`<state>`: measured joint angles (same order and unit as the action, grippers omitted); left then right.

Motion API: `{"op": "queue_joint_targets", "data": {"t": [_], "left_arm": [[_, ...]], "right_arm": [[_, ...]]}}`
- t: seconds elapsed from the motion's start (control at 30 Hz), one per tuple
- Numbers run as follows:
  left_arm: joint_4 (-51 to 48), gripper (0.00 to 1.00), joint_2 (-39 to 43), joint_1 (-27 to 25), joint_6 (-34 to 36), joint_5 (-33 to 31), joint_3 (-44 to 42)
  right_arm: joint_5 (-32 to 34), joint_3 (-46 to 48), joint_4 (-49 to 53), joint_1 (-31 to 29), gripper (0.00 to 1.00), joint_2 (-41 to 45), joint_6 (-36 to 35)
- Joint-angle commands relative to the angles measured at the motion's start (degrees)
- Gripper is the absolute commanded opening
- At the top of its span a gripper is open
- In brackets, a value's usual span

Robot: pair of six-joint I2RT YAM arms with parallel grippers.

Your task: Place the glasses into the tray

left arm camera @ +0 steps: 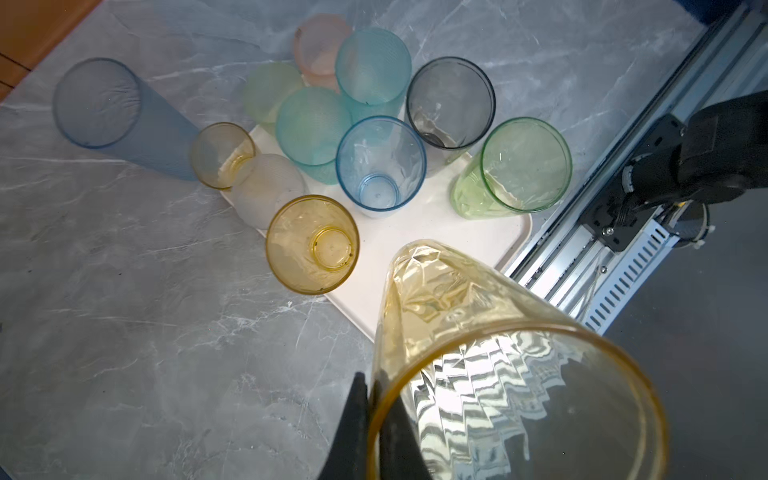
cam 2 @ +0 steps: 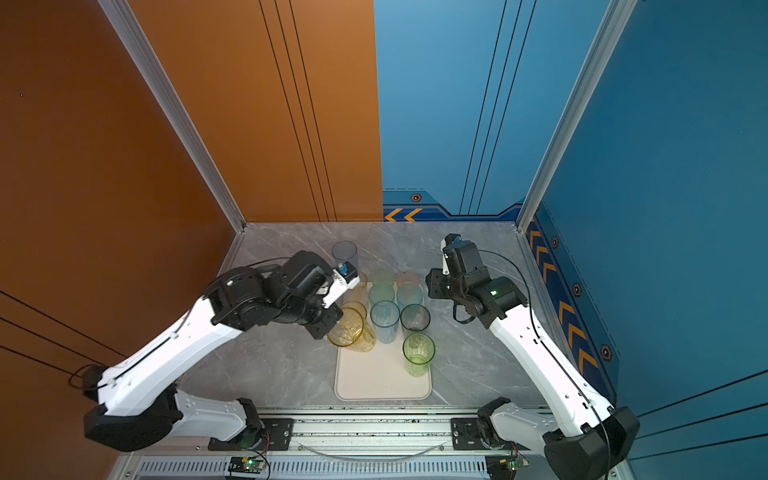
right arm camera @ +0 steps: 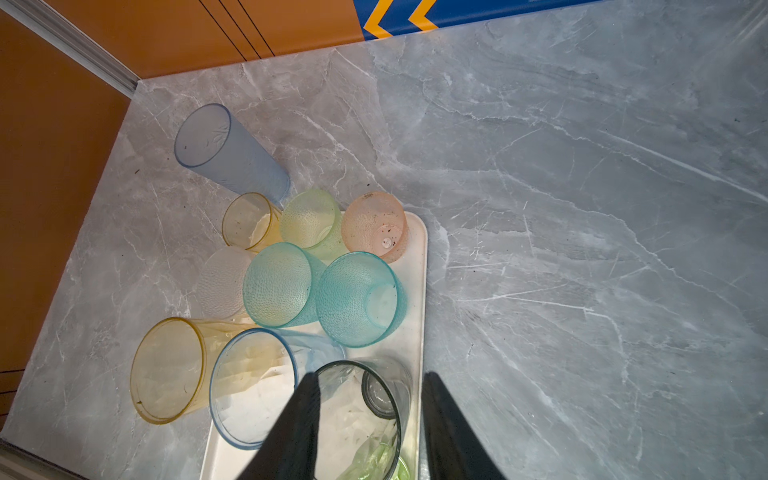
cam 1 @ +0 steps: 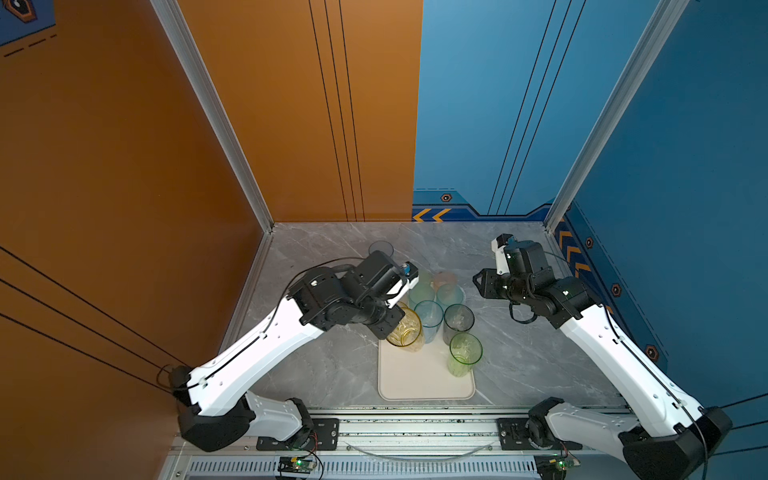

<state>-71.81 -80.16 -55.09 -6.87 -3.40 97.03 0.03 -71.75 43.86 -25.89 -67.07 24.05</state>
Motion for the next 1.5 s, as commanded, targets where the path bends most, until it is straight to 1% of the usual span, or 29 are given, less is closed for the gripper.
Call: {"op": "queue_joint_targets", "data": {"t": [0.0,0.13,0.3,0.6,0.9,1.13,1.47], "left_arm": [[-0.57,0.00,-4.01,-1.95,0.88,0.47,1.87],[-0.44,0.00,-8.28,-3.33,0.94,-1.58,2.02],[0.99,0.00,-11.54,-5.35,0.54,-4.00,1.82],[7.22,0.00,-14.70,-5.62,-0.30,-2.60,-3.39],[10.29,0.00,-17.30,-4.83,0.46,-1.49,-4.81],[11.95,0.00,-18.69,-4.32,0.57,-0.29,-5.97],[12.03,0.00,-20.29,-4.25,0.51,-0.91,-6.94]], "right_arm": [[0.22,-1.91,-0.99,0.03,0.40,-0.76,0.47],[-0.03,-1.99,-1.02,0.14,0.40,-1.03,0.29],[-0.27,-1.74,-1.06,0.31,0.40,-1.47,0.13],[-0.96,-1.38,-1.39,0.49,0.40,-2.40,-0.22],[-1.47,-1.38,-1.32,1.52,0.40,-2.32,-0.50],[-1.77,-1.29,-1.32,1.90,0.40,-2.62,-0.54],[-2.02,-1.29,-1.38,2.07,0.40,-3.41,-0.71]]}}
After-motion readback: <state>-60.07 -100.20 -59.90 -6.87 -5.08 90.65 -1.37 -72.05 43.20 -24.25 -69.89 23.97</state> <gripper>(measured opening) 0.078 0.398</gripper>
